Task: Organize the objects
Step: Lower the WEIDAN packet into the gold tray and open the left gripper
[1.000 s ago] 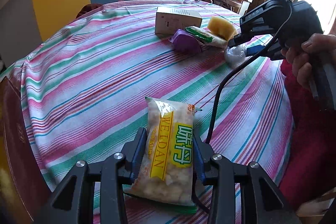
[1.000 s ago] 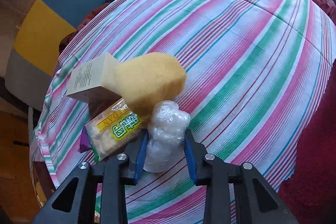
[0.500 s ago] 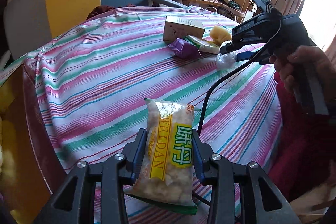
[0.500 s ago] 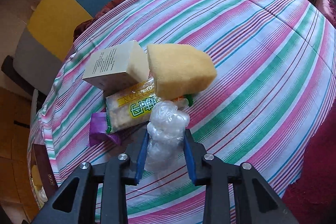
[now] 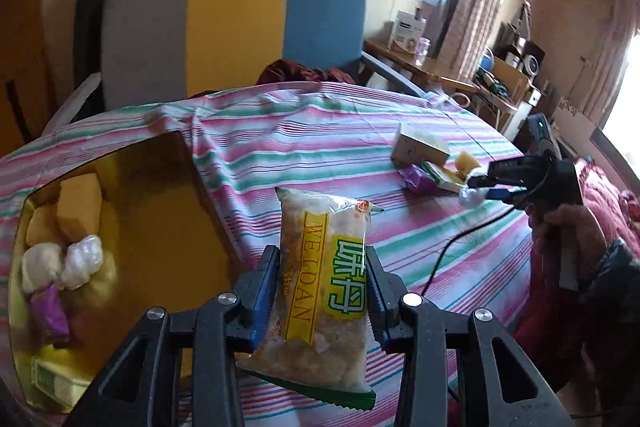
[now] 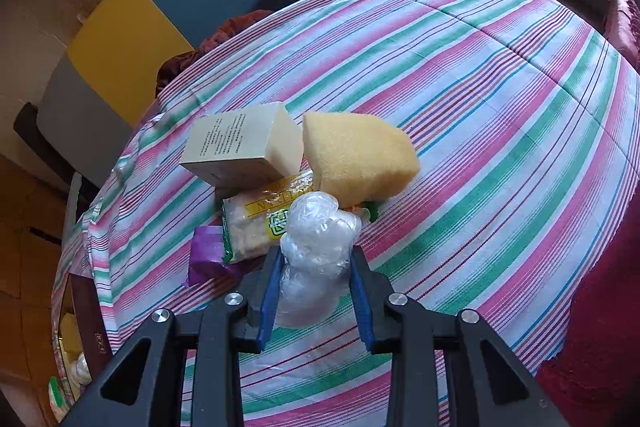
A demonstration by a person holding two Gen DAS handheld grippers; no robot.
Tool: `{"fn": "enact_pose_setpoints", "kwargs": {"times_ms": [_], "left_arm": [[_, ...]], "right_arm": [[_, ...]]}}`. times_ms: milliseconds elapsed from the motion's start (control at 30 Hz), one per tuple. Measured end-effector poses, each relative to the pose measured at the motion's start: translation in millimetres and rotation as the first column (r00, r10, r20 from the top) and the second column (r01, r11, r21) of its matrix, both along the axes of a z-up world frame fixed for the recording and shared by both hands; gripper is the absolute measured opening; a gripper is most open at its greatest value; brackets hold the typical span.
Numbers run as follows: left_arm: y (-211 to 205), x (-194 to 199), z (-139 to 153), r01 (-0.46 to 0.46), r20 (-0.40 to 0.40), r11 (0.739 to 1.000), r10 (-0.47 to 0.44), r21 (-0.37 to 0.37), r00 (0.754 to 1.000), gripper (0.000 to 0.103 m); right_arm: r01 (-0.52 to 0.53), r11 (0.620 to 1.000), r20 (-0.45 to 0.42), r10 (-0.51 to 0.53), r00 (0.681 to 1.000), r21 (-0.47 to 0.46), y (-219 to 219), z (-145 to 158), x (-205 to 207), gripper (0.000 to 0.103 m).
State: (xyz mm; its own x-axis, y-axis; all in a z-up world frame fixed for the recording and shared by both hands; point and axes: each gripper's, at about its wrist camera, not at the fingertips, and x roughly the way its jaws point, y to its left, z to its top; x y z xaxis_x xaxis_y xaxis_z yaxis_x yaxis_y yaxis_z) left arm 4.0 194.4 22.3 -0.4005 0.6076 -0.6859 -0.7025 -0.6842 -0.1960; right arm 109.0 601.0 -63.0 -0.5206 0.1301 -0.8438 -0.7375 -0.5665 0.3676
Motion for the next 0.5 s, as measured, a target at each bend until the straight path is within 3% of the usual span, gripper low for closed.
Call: {"fn": "enact_pose_setpoints", "kwargs": {"times_ms": [167,333,500], "left_arm": [[-72,-35,-2,-0.211,0.069,0.977,0.209,0.016,0.975,0.041],[-131,-68,-25,-0.385,0.179,0.923,0.381,-0.015,0.907,0.041],[-146,-87,-52,-0.457,0.246,0.886,0.461,-0.078,0.853,0.041]], "right_arm": [[-0.003,1.000,-0.035,0.004,0.999,0.022,-3,8,3,0.032],[-0.010,0.999,-0.057,0.012,0.998,0.044,-5,14,3,0.032],[-0.007,0.998,-0.076,0.011,0.997,0.056,-6,18,5,0.032]]}}
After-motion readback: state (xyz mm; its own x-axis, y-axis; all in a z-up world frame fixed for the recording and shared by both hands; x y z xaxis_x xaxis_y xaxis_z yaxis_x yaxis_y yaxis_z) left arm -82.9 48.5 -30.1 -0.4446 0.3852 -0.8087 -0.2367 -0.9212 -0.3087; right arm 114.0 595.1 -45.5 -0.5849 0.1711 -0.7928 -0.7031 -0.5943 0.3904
